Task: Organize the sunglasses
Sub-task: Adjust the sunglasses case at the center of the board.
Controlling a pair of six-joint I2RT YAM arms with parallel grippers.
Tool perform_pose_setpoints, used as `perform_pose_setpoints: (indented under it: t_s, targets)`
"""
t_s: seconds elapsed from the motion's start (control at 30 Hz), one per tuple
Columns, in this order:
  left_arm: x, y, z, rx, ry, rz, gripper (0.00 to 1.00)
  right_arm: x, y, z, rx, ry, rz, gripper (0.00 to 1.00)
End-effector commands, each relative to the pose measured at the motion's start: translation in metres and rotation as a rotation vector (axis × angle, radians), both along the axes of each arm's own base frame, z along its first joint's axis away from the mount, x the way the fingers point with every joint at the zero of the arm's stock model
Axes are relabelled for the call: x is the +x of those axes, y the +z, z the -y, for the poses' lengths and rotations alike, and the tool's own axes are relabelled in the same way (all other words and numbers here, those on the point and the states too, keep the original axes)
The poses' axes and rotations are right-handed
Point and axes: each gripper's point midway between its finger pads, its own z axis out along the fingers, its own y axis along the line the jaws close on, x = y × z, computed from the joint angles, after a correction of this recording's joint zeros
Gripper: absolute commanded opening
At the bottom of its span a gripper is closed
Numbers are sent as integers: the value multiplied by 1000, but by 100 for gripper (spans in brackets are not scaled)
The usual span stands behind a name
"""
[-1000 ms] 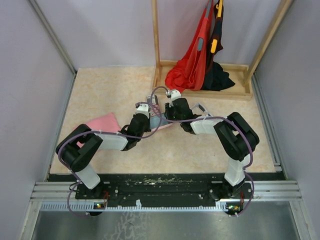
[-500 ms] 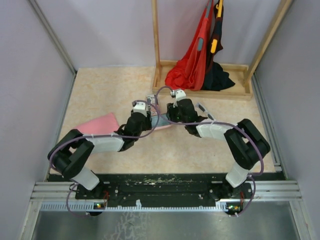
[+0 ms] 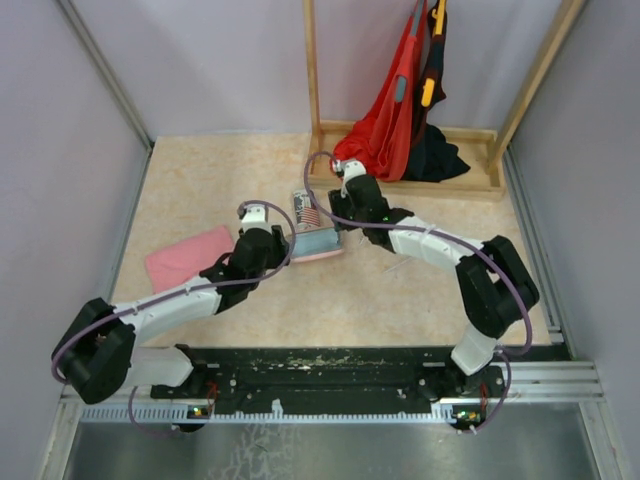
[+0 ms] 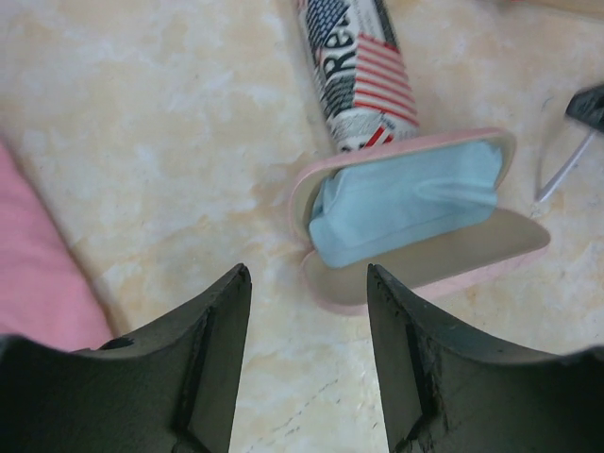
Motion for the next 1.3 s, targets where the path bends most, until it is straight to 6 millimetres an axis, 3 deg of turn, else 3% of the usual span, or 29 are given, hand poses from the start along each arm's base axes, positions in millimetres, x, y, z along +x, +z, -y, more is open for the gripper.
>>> perform_pose_setpoints:
  t_s: [0.0, 0.23, 0.53, 0.7, 1.27]
  targets:
    - [-31, -33, -28, 19, 80, -153, 58, 27, 10, -5, -36, -21, 5, 46]
    - [-60, -45, -38, -38, 88, -234, 57, 48, -13, -19, -138, 23, -103, 44]
    - [-73, -44, -49, -25, 99, -259, 57, 44, -50, -23, -205, 77, -242, 40]
    - [-76, -45, -53, -16, 104, -261, 57, 31, -45, -22, -171, 89, -261, 40]
    - [-72, -42, -50, -13, 93, -247, 58, -50, -43, -26, -56, 154, -359, 38]
